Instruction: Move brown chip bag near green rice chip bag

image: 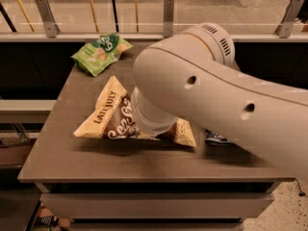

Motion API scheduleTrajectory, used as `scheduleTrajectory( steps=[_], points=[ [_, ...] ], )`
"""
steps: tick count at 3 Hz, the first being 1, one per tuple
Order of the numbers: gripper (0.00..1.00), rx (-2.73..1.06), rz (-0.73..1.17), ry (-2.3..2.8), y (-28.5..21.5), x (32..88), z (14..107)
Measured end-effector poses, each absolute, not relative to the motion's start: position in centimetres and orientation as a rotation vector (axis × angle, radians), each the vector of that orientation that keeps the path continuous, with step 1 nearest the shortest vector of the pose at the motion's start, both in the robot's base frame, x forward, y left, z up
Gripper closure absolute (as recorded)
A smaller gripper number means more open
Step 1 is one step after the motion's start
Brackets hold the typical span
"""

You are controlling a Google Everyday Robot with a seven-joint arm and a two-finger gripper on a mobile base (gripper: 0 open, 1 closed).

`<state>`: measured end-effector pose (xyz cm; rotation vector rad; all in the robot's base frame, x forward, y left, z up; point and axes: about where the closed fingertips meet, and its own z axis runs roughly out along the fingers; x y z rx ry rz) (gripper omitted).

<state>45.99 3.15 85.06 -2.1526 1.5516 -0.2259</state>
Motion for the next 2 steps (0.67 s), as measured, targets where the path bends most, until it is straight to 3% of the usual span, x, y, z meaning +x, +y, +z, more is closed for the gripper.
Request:
scheduleTrajectory(
  steps=[1,2],
  points=[
    [1.0,-2.152,-0.23,1.549,3.18,45.92,85.21],
    [1.0,-2.152,-0.231,1.549,3.19,45.92,85.24]
  ],
)
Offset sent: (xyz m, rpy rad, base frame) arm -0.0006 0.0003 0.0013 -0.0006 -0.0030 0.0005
